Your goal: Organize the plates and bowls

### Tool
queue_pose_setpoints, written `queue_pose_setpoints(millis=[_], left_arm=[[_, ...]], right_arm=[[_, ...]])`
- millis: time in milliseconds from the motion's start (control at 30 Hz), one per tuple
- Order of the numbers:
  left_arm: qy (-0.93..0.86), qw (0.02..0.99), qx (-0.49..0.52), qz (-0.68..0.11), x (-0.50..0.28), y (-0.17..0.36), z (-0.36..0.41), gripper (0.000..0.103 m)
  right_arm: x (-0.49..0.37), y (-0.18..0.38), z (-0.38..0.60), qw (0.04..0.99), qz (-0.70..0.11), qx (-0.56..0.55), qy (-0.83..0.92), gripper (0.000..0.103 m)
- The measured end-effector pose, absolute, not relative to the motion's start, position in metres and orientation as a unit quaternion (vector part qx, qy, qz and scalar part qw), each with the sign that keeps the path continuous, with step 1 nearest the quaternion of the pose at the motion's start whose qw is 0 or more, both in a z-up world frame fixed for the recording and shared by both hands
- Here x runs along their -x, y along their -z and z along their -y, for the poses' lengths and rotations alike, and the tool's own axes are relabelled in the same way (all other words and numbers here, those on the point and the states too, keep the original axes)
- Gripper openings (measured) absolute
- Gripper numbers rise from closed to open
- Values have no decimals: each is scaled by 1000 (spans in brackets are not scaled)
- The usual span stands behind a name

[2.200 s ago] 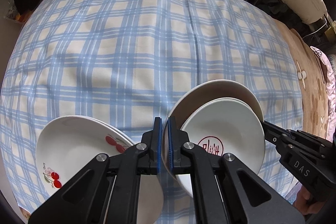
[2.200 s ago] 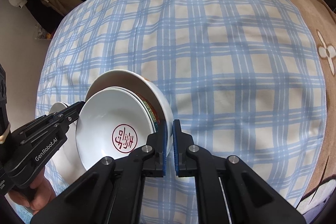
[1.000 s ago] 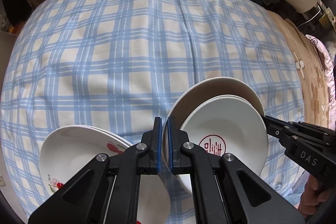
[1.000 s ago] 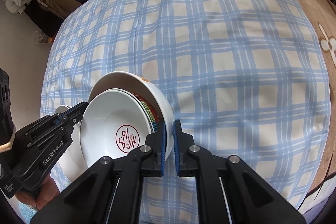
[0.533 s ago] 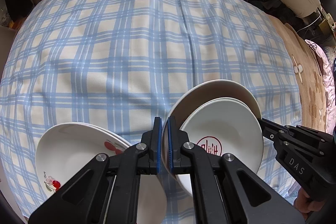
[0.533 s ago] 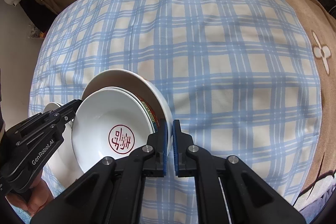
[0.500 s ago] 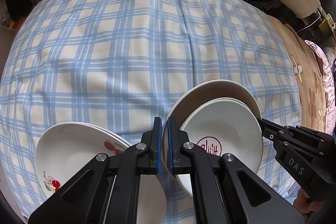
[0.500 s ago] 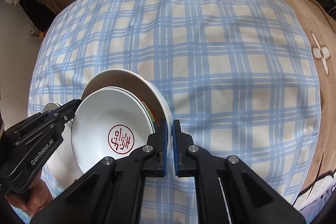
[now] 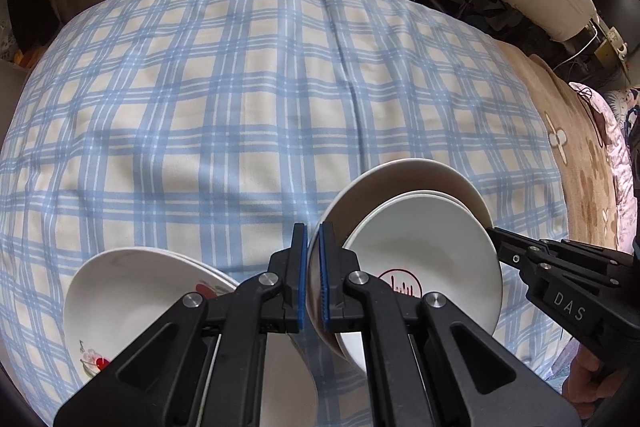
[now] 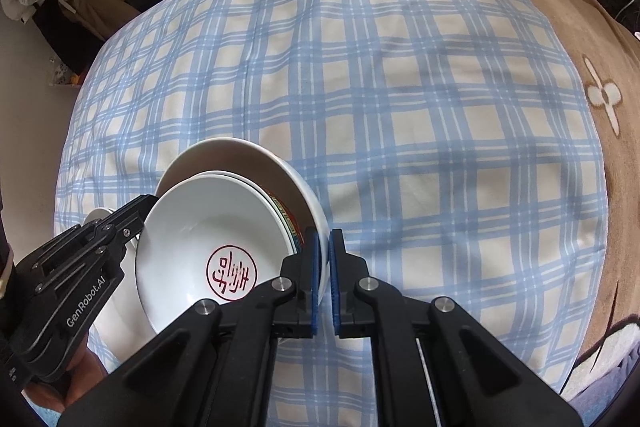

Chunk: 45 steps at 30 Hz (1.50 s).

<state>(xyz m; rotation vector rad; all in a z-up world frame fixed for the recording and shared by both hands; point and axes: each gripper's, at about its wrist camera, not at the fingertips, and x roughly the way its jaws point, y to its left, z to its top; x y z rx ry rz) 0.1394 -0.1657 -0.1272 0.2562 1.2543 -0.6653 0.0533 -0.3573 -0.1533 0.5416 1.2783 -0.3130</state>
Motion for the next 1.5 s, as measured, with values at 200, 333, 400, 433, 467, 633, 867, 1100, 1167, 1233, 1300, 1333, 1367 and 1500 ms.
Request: queue_pose_setpoints(millis=[200, 333, 400, 433, 467, 633, 867, 1100, 1167, 1233, 1300, 1333, 1367, 1500], left_arm=[[306, 738, -96, -593, -147, 125, 164, 4], [307, 734, -109, -596, -145, 124, 168, 5], [307, 731, -109, -600, -146, 123, 168, 5], [305, 729, -108, -603, -147, 123, 168, 5], [305, 728, -108, -605, -147, 124, 168, 5], [305, 725, -109, -608, -143, 121, 165, 5], [306, 726, -114, -605, -142, 123, 165, 6], [305, 724, -120, -607, -141, 126, 167, 6], [306, 722, -128, -607, -140, 126, 168, 6], [307, 722, -141, -604, -139, 126, 168, 7], [300, 722, -155, -603, -138, 128, 170, 7], [297, 723, -158, -604, -138, 128, 170, 7], [297, 723, -160, -602, -138, 129, 170, 7], [303, 719, -154, -606, -142, 132, 168, 7]], right_arm=[[-53, 147, 354, 758, -590, -239, 145, 9], [-53, 148, 360, 755, -587, -252, 145, 9], [-54, 147, 362, 754, -588, -257, 143, 9], [-55, 147, 361, 755, -587, -254, 143, 9], [-55, 146, 360, 756, -588, -250, 142, 9], [-53, 146, 361, 755, -587, -257, 141, 9], [-50, 148, 360, 759, -583, -256, 139, 9], [-50, 150, 363, 757, -586, -256, 131, 9], [-50, 150, 362, 756, -591, -251, 128, 9], [-49, 150, 363, 752, -595, -255, 121, 8], [-47, 150, 364, 748, -599, -263, 111, 8], [-46, 151, 364, 744, -603, -270, 103, 8], [-45, 151, 363, 741, -605, -273, 97, 8], [-41, 154, 365, 744, -592, -292, 105, 8]])
